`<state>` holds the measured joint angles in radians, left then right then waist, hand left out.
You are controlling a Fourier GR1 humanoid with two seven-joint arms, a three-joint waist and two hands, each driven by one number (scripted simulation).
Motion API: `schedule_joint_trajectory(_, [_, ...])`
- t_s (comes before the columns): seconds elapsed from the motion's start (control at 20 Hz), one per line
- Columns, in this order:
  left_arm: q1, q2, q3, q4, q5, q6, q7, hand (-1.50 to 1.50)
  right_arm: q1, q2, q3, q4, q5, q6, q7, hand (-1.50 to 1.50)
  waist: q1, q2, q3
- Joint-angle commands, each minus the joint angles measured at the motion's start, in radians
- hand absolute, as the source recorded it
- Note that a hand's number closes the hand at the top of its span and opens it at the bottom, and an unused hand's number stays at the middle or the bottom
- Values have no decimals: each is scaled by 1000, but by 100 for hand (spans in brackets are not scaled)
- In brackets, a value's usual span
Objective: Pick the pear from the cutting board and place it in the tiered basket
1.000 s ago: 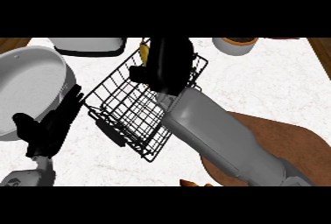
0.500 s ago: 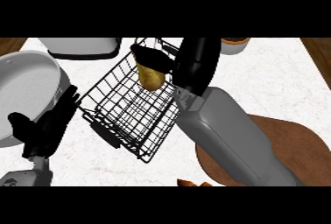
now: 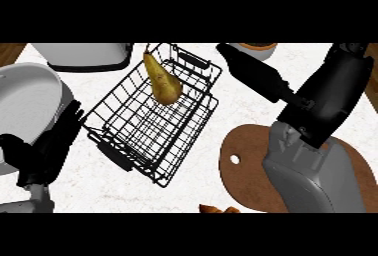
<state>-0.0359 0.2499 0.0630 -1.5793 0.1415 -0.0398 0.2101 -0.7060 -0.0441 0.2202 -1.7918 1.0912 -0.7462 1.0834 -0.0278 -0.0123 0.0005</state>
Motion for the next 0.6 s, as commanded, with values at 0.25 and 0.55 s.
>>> schedule_joint_trajectory(0.25, [-27,-6,13,-16,-5,13,20,0,345,-151,-80,-571,-71,255,87,-150,-5,4,0])
schedule_joint_trajectory(0.55, [26,1,20,7,-6,-22,-22,0,520,-318,-292,-744,-363,288,44,-150,6,7,1])
